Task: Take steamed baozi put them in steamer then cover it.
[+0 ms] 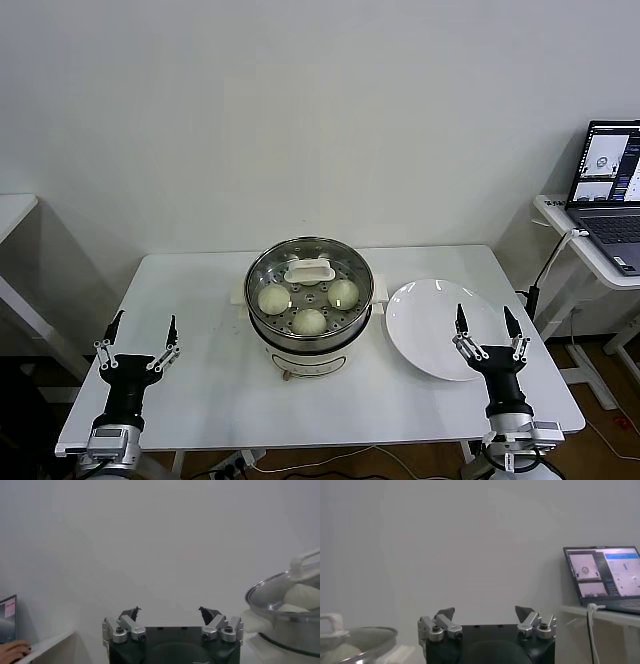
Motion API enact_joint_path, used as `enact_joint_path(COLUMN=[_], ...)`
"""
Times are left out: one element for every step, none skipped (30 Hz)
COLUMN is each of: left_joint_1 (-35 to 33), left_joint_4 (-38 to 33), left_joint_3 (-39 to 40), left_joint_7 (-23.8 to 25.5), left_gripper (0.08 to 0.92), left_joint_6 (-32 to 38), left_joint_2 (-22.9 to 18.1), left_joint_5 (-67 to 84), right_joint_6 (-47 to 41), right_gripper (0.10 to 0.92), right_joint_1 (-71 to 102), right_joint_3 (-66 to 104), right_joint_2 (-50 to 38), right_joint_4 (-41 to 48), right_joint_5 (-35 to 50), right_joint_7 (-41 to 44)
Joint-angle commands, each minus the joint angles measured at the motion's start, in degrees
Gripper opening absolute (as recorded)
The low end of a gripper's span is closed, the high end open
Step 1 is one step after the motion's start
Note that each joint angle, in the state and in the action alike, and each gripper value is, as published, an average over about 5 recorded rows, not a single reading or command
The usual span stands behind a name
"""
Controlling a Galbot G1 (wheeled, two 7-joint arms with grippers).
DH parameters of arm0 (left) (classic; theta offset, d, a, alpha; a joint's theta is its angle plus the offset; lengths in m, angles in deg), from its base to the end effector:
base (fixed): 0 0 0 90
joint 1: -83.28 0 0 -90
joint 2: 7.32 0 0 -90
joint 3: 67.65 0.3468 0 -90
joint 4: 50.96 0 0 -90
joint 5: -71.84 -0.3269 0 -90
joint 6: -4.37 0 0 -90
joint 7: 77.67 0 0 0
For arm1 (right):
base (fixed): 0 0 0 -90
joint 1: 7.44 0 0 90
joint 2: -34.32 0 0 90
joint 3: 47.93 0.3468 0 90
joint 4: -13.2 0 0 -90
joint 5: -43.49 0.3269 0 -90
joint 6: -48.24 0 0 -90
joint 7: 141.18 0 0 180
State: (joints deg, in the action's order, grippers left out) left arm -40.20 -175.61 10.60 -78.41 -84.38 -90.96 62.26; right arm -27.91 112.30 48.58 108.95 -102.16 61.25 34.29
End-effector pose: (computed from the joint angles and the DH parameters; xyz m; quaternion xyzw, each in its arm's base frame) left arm 0.1347 0.0723 -0.2736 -0.0592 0.9805 0.1860 0.0232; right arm 0.1603 -0.0871 -0.3110 0.0336 0.9954 0.0143 0.0885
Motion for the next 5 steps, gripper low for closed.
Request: enact_joint_path(left_joint_1=[-0.4, -0.4, -0.5, -0.5, -0.5], left_joint_4=[-0.4, -0.5, -0.6, -0.7, -0.7], left_joint_3=[-0.4, -0.4, -0.4, -0.4, -0.4], left_joint_7=[0.1, 0.1, 0.1, 0.1, 0.1], left_gripper=[0.823, 0.823, 0.823, 0.823, 0.823], left_joint_6=[0.4, 0.4, 0.4, 0.3, 0.3], left_joint_2=[-0.2, -0.1, -0.1, -0.1, -0.1], left_joint_5=[0.7, 0.7, 0.7, 0.7, 0.7], right_joint_6=[-0.7, -0.7, -0.8, -0.8, -0.9], right_gripper=[0.823, 0.823, 0.823, 0.823, 0.823], right_joint_1=[0.5, 0.5, 0.5, 0.6, 0.6], right_joint_3=[0.2, 0.2, 0.2, 0.2, 0.2], right_joint_2=[0.0, 0.0, 0.0, 0.0, 0.0], right_joint_4=[-0.8, -0.9, -0.9, -0.9, -0.9], right_joint_5=[-0.8, -0.9, -0.9, -0.9, -0.9], right_joint_7=[-0.2, -0.2, -0.3, -0.3, -0.3])
